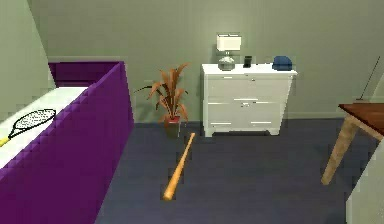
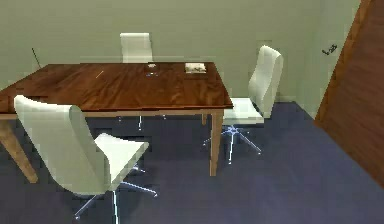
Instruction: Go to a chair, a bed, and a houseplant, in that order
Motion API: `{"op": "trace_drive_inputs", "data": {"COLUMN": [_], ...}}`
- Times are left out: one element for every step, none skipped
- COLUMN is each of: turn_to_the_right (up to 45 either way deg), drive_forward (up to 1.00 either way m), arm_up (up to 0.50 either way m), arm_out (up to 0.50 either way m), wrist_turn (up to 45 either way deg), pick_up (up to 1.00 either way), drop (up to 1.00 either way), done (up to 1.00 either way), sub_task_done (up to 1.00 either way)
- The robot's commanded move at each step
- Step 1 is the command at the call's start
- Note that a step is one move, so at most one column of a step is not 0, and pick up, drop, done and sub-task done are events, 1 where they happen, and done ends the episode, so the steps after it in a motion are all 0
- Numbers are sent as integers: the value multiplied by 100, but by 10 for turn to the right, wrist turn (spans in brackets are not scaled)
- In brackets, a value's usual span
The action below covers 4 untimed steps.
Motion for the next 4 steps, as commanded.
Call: {"op": "trace_drive_inputs", "data": {"turn_to_the_right": [60, 0, -30, 0], "drive_forward": [0, 100, 0, 5], "arm_up": [0, 0, 0, 0], "arm_out": [0, 0, 0, 0], "wrist_turn": [0, 0, 0, 0], "pick_up": [0, 0, 0, 0], "drop": [0, 0, 0, 0], "done": [0, 0, 0, 0], "sub_task_done": [0, 0, 0, 0]}}
